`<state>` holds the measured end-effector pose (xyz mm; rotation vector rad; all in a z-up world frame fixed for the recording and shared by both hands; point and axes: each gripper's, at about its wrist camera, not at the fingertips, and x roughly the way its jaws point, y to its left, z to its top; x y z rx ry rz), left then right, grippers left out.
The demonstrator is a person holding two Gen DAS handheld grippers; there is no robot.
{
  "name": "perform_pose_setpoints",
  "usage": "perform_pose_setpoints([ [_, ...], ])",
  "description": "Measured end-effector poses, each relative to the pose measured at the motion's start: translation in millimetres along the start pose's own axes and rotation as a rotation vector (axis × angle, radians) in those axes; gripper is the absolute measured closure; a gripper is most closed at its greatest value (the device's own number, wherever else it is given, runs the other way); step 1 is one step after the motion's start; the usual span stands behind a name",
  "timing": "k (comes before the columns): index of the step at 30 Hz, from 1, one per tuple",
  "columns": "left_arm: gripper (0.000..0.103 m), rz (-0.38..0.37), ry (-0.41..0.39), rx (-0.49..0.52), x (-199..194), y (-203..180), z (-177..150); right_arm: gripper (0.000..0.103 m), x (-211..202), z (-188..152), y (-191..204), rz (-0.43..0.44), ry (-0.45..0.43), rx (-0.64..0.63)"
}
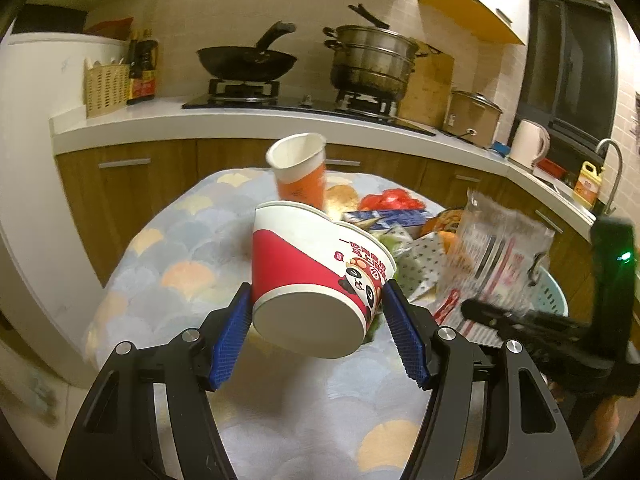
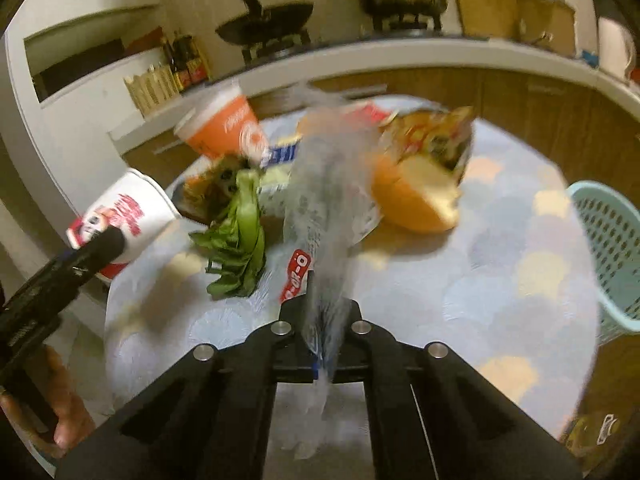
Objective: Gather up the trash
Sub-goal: 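Lift the paper cup and plastic bag and carry both over the blue basket, then open both grippers to drop the cup and bag into the basket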
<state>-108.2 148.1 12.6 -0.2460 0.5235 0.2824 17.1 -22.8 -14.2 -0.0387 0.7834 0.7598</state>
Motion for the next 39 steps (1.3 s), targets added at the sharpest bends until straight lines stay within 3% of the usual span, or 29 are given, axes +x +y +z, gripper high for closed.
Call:
perform_pose_setpoints([
  [10, 0.040, -0.135, -0.049, 0.143, 12.7, -93.3, 34.9, 0.103, -64.5, 33.7, -70.8, -0.133, -0.173, 0.080],
  [15, 0.040, -0.230, -0.041, 0.208, 35.8, -155.8, 50.6, 0.103, -90.1, 40.9, -134.5, -0.263, -0.226, 0.142],
  [19, 0.040, -0.326, 0.011, 0.226, 70.2, -211.0, 59.2, 0.103, -99.3, 42.3, -187.0, -0.399, -0.226, 0.174],
  [23, 0.040, -0.390, 0.084, 0.236, 109.6, -256.5, 57.2, 0.103, -98.2, 37.0, -239.0, -0.483, -0.194, 0.233],
  [30, 0.040, -0.448, 0.229, 0.286, 197.7, -328.0, 33.6, 0.103, -59.2, 13.8, -326.7, -0.492, -0.045, 0.378],
  [39, 0.038, -0.470, 0.387, 0.308, 261.3, -366.4, 8.6, 0.100, -20.2, -8.1, -364.6, -0.458, 0.074, 0.451],
])
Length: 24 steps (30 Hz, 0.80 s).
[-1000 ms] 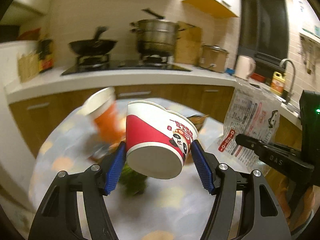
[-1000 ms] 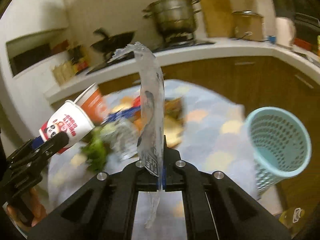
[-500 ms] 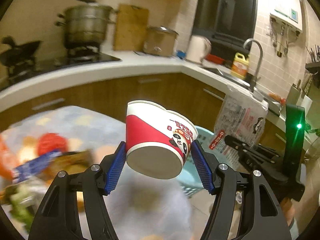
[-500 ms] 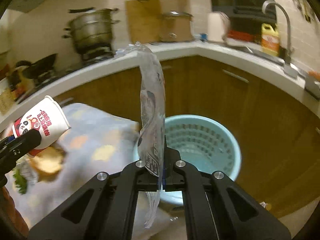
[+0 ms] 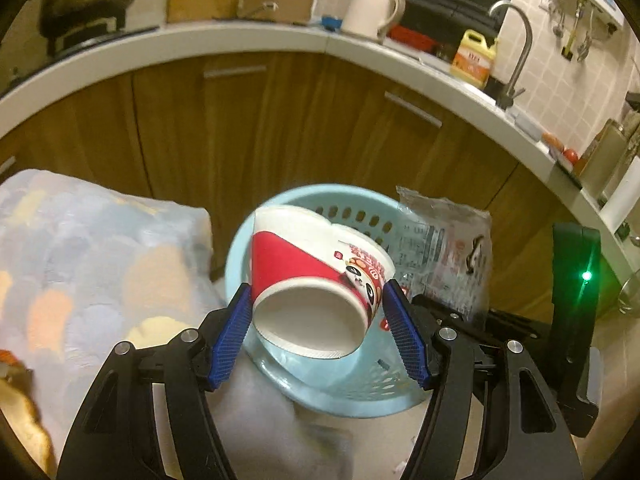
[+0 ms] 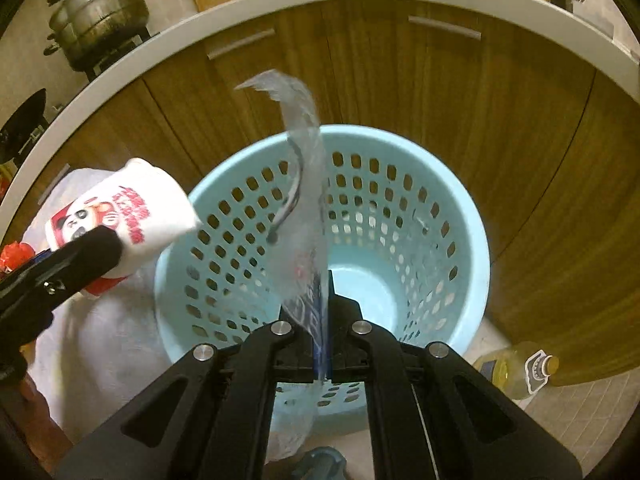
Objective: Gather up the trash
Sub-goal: 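Open both grippers to drop the cup and bag into the basket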
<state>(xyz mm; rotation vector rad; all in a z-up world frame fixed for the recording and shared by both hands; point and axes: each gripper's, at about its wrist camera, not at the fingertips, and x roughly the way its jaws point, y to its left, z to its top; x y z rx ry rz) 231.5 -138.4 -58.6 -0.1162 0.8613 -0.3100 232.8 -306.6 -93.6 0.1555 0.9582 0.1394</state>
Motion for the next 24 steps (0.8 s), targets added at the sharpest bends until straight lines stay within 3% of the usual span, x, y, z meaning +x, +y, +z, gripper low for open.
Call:
perform_pose_setpoints([
  [4, 0.032, 0.010, 0.025, -0.002, 9.8, 0.7, -2.5, 0.093, 7.7, 0.8, -6.1, 0.011, 0.025, 0.015],
  [9, 0.032, 0.010, 0.018, -0.009, 4.5, 5.6, -4.6, 0.070, 1.3, -3.9, -16.1, 0.013, 0.012, 0.045],
  [17, 0.032, 0.002, -0.023, -0.007, -22.2, 6.9, -12.5, 0.069, -24.8, -7.6, -7.3, 0.023, -0.043, 0.027],
  [24, 0.032, 0.026, -0.105, -0.025, -74.3, 19.8, -25.7, 0.069, -57.8, -10.1, 32.3, 0.068, -0.111, -0.056],
])
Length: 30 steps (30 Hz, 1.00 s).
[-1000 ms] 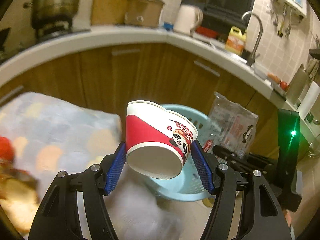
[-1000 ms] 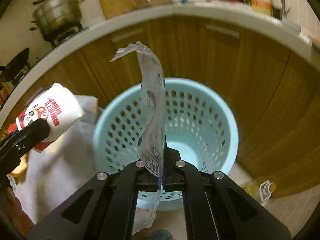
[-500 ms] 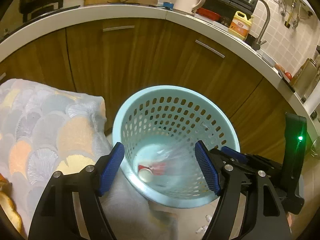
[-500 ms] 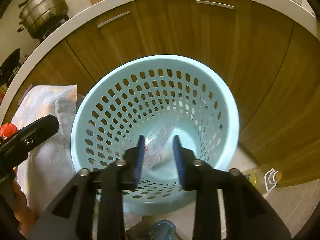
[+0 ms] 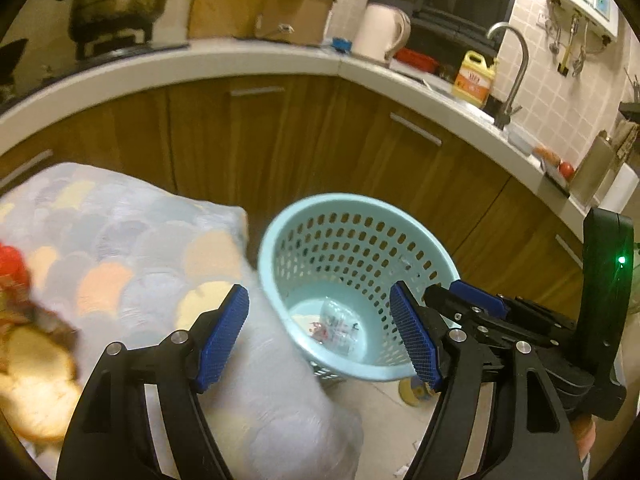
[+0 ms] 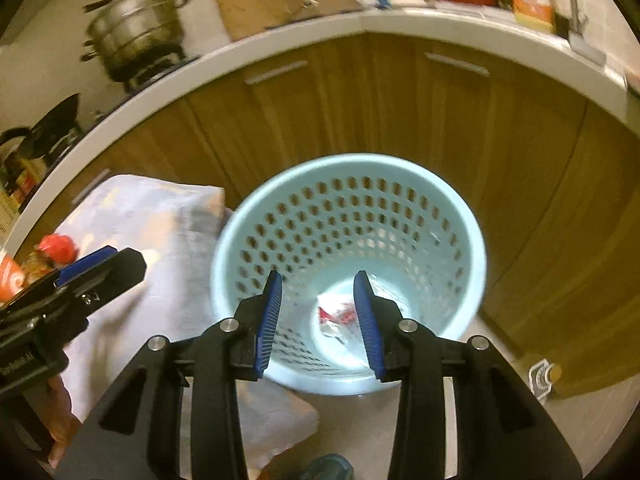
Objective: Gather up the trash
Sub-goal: 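Open both grippers to drop the cup and bag into the basket, then grasp the bok choy with the left gripper while the right gripper grasps the dotted paper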
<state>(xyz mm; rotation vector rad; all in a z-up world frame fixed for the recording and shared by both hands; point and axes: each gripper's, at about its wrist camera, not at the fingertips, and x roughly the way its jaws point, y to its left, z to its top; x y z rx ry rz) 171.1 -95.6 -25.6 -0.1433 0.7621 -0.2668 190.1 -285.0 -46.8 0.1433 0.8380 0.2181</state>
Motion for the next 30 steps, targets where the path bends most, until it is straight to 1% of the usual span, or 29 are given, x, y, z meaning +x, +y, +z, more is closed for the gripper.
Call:
perform_pose_setpoints([
  [5, 0.032, 0.035, -0.087, -0.020, -53.6, 13.4, -7.9, 0.069, -18.2, -2.5, 47.8, 0.061, -0.039, -0.073],
  [6, 0.032, 0.056, -0.113, -0.025, -70.0, 18.8, -11.7, 0.069, -20.3, -4.0, 58.1, 0.076, -0.044, -0.082],
  [9, 0.031, 0.106, -0.159, -0.045, -101.2, 31.5, -20.3, 0.069, -22.8, -10.6, 83.8, 0.114, -0.057, -0.113],
  [13, 0.031, 0.208, -0.214, -0.084, -142.3, 56.7, -40.1, 0.069, -26.7, -26.2, 123.3, 0.184, -0.068, -0.158],
  [16, 0.031, 0.320, -0.253, -0.123, -174.7, 80.4, -63.2, 0.069, -31.0, -40.7, 155.9, 0.230, -0.083, -0.209],
  [19, 0.031, 0.396, -0.278, -0.171, -199.2, 99.4, -85.6, 0.069, -34.8, -55.8, 185.2, 0.269, -0.106, -0.264],
  [22, 0.031, 0.446, -0.285, -0.239, -221.3, 125.0, -113.4, 0.069, -32.5, -67.6, 209.0, 0.307, -0.092, -0.298],
  [25, 0.033, 0.468, -0.265, -0.280, -228.8, 148.0, -128.2, 0.069, -30.2, -79.5, 230.4, 0.347, -0.082, -0.333],
  [27, 0.034, 0.443, -0.239, -0.307, -227.5, 161.6, -134.2, 0.069, -29.3, -86.3, 241.7, 0.355, -0.079, -0.361],
  [28, 0.037, 0.430, -0.232, -0.309, -225.8, 164.3, -136.2, 0.069, -29.9, -89.6, 248.4, 0.342, -0.085, -0.386],
  [30, 0.038, 0.408, -0.214, -0.312, -220.9, 170.2, -137.0, 0.069, -33.0, -93.3, 254.4, 0.325, -0.105, -0.416],
])
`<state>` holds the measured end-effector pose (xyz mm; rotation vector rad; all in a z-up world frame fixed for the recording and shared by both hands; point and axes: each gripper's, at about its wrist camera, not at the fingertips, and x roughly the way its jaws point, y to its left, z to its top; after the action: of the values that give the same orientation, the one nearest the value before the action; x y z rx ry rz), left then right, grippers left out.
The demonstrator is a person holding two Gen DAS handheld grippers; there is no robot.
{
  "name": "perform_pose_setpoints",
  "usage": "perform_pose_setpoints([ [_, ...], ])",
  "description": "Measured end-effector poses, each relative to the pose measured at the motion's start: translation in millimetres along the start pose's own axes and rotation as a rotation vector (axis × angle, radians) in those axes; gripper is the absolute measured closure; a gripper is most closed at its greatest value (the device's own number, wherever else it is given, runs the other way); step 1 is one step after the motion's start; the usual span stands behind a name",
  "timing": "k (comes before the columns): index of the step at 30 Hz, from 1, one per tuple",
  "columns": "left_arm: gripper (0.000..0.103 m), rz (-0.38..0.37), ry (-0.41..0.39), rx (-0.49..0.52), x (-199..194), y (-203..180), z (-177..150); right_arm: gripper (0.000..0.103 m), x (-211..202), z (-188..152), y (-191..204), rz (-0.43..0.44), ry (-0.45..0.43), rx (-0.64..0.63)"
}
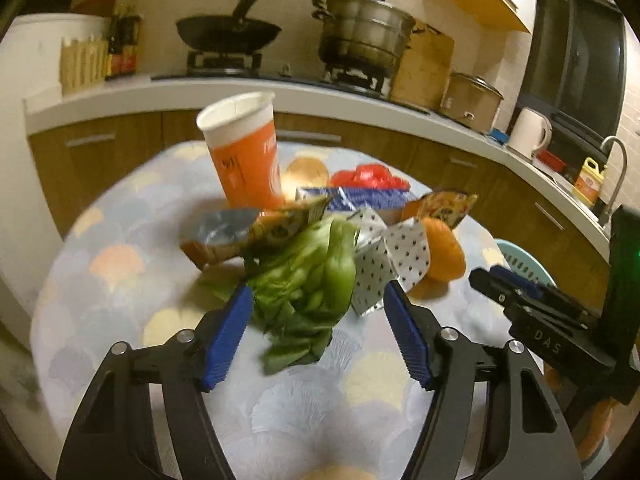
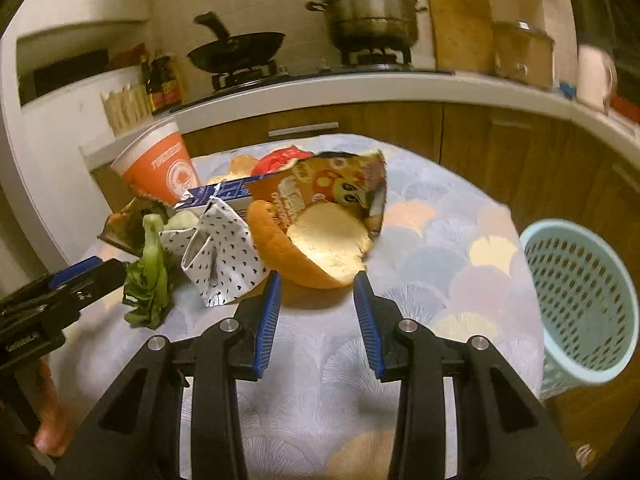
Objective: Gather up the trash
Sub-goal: 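Grasp the bok choy with the left gripper while the right gripper grasps the dotted paper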
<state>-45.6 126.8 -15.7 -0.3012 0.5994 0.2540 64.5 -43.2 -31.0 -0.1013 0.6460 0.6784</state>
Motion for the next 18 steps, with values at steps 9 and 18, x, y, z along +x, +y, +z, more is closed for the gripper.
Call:
perform_pose_setpoints([
  [9, 0.054, 0.033, 0.088, 0.030, 42.7, -4.6, 5.9, 0.069, 6.6, -2.6, 2.9, -0.014, 0.026, -0.019],
  [18, 0.078, 0.031, 0.091, 0.036, 44.1, 2.9, 7.3, 0.069, 3.0, -2.2, 18.3, 0.080, 0.043, -0.057],
])
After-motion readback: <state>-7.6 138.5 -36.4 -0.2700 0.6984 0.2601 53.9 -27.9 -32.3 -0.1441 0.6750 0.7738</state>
